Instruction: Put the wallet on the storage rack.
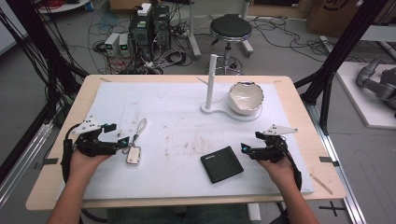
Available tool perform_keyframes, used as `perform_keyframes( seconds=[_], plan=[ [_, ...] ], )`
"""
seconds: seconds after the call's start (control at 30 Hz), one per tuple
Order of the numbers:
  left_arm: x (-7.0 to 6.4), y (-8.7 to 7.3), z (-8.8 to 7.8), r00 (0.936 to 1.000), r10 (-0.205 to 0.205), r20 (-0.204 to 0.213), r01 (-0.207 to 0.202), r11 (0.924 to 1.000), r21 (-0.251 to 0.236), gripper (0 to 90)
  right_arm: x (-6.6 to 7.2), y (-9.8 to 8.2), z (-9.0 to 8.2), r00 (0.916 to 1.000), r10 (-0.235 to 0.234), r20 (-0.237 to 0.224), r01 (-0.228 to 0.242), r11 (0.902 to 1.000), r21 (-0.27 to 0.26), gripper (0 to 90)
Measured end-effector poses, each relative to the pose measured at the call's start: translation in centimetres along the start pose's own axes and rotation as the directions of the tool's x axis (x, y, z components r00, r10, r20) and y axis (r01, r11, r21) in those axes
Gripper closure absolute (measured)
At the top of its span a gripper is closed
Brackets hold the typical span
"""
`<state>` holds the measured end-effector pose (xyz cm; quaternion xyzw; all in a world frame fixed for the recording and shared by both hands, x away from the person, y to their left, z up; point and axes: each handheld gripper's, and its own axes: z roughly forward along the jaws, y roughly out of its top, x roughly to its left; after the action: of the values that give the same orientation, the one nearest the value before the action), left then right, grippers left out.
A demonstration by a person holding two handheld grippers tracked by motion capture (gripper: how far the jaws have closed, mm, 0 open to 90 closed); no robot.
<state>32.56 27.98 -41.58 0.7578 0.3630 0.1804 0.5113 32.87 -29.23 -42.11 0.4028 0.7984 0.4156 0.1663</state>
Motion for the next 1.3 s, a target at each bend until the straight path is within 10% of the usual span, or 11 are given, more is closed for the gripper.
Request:
perform_keyframes(
  seconds=[1.3],
  plan=[
    [-0.4, 0.0, 0.1, 0.9998, 0.019, 0.002, -0.019, 0.9998, 0.003, 16.9, 2.6, -0.4, 2.5, 0.9875, -0.057, -0.147, 0.077, 0.9877, 0.136, 16.9]
  ],
)
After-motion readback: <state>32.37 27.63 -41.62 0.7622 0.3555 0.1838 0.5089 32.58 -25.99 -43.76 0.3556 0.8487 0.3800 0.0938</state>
